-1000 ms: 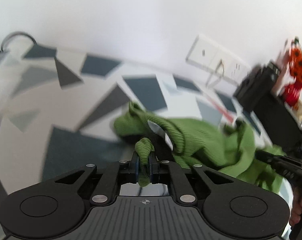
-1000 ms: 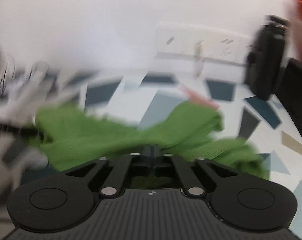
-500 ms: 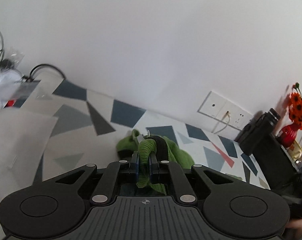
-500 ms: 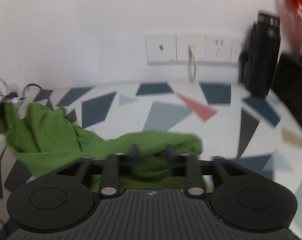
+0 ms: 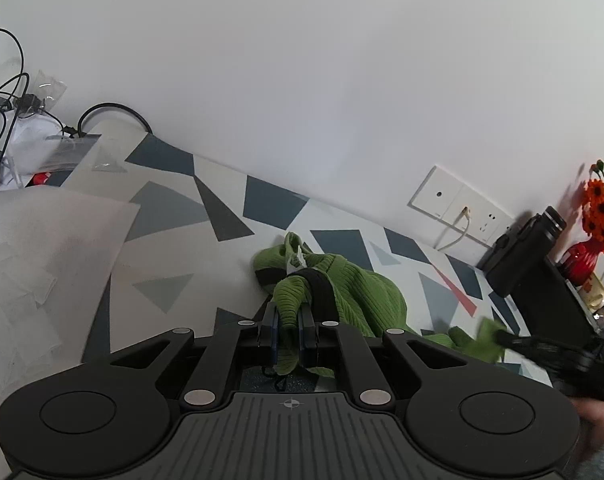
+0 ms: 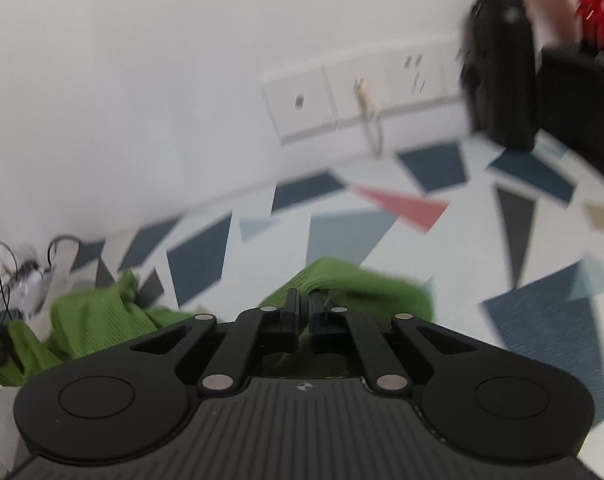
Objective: Fold clothes
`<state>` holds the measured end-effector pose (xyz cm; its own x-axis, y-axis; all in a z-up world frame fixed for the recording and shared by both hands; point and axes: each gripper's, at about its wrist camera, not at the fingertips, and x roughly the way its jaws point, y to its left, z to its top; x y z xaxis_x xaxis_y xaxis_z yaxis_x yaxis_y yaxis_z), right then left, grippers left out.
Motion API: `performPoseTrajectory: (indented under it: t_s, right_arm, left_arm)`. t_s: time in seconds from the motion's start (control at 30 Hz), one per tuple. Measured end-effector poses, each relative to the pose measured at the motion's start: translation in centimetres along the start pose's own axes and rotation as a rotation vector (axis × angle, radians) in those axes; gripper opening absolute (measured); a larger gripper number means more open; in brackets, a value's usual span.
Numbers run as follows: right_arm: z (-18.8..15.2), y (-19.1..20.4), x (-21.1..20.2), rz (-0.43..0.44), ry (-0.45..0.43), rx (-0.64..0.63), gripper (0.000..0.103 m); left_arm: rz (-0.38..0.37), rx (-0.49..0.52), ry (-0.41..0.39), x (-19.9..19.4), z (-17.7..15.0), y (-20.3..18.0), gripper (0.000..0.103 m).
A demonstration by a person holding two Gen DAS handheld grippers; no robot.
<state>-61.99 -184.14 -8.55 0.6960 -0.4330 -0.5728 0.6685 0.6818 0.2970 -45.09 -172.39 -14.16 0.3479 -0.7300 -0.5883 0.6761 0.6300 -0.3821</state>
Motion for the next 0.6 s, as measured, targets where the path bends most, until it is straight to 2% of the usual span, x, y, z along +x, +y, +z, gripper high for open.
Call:
performPoseTrajectory:
  t_s: [0.07,0.17,0.33,0.5,0.6]
  right_arm:
    - [0.1,-0.6,-2.3,-0.008,-0.037,0.003,0.004]
    - [-0.8,-1.4,-5.6,-0.015,-0.025,-0.005,0.004]
    - [-4.8,-1.1,-9.2,0.014,0.116,-0.094,0.004]
    - [-8.6,-0.4,-9.6,0.060,0.256,-0.116,0.004]
    - [-8.9,-0.3,-9.3,0.030,0.265,-0.127,0.006]
  left_arm:
    - [-0.002,-0.004,0.001,0.1,0.1,0.1,0.008]
    - [0.002,-0.013,0.002,0.5,0.3,0.5,0.008]
    - [0.026,-0.068,0.010,1.6,0.1,1.9,0.008]
    - [0.061,-0.125,0.029,2.8,-0.2,3.3,0.008]
    - [0.084,-0.122,0.048,3.5,-0.5,3.5,0.008]
